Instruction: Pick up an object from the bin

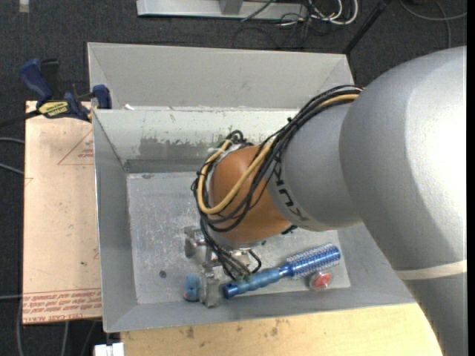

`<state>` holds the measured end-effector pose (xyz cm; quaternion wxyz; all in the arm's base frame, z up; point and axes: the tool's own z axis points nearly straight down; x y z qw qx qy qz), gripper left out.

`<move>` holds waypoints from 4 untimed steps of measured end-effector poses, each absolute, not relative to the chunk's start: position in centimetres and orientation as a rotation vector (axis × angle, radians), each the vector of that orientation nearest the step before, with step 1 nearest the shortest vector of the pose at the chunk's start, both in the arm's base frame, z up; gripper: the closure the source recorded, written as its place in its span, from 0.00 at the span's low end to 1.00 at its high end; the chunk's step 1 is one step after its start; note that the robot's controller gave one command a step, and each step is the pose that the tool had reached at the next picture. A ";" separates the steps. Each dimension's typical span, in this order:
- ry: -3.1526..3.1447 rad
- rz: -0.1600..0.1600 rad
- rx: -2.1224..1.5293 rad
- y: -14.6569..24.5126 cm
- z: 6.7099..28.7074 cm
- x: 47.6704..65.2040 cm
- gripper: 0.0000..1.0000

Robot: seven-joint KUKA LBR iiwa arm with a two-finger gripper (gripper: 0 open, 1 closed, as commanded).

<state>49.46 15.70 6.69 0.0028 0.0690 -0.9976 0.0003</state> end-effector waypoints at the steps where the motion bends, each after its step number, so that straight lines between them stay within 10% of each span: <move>1: -3.144 -0.003 0.162 16.4 7.1 48.8 0.00; 2: -3.138 -0.002 0.159 16.4 7.0 48.6 1.00; 4: -3.119 -0.004 -0.390 19.1 12.9 49.3 1.00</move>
Offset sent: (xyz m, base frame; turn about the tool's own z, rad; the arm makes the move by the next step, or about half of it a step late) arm -0.0094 0.0064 0.0031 0.0346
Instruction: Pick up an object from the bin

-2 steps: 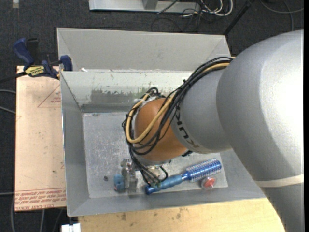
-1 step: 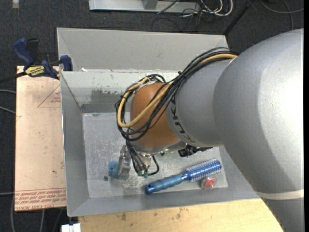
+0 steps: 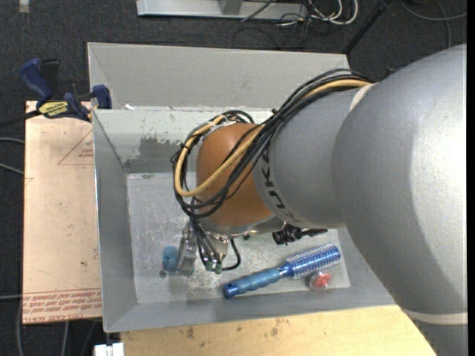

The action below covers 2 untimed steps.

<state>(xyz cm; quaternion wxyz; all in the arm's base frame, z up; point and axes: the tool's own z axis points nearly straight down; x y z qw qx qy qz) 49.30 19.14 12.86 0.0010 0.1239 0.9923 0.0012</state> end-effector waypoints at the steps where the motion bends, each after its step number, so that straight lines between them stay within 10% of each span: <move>1: 3.108 0.006 0.421 20.0 17.8 49.8 1.00; 2: 3.111 -0.001 0.454 20.4 14.8 50.3 1.00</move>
Offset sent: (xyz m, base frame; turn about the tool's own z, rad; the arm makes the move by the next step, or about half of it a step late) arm 0.0033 0.0073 0.0470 0.0240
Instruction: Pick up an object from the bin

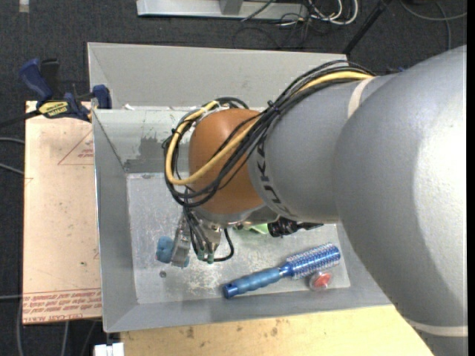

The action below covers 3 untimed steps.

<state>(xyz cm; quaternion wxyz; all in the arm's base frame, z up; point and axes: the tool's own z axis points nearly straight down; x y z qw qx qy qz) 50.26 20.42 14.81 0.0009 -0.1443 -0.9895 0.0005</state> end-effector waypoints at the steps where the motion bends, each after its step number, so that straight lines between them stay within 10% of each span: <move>1: -3.101 0.000 -0.492 21.2 13.6 50.5 1.00; 3: -3.092 -0.004 -0.580 22.5 14.8 53.5 1.00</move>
Offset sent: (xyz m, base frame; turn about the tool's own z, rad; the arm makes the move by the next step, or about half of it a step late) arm 0.0024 0.0074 -0.0110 0.0282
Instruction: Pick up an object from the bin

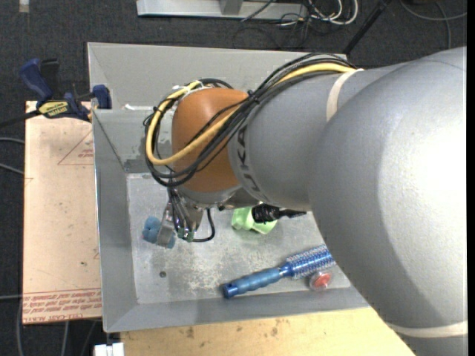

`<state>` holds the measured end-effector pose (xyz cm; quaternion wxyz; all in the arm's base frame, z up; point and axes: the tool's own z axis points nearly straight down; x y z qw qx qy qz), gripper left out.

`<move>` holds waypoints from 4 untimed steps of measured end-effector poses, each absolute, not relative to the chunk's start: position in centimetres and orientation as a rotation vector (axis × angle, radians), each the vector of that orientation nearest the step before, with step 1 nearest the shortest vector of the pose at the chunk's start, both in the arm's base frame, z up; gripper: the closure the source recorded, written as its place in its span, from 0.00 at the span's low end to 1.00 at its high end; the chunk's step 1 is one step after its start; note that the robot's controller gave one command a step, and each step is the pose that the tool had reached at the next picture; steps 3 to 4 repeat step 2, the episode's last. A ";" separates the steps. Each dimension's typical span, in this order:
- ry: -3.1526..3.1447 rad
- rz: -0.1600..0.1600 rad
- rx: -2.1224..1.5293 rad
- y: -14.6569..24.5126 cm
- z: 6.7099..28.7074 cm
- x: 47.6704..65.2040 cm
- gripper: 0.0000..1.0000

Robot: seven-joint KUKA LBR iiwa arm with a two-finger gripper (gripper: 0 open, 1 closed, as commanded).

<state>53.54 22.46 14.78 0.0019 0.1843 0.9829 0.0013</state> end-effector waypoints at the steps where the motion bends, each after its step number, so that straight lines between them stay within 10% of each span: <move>1: 3.084 0.005 0.577 23.2 17.2 54.1 1.00; 2: 3.085 0.007 0.558 24.4 21.1 56.5 1.00; 4: 3.085 0.007 0.558 24.4 21.1 56.5 1.00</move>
Offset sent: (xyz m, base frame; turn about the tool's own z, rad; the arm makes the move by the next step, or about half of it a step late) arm 0.0046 0.0068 0.0228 0.0025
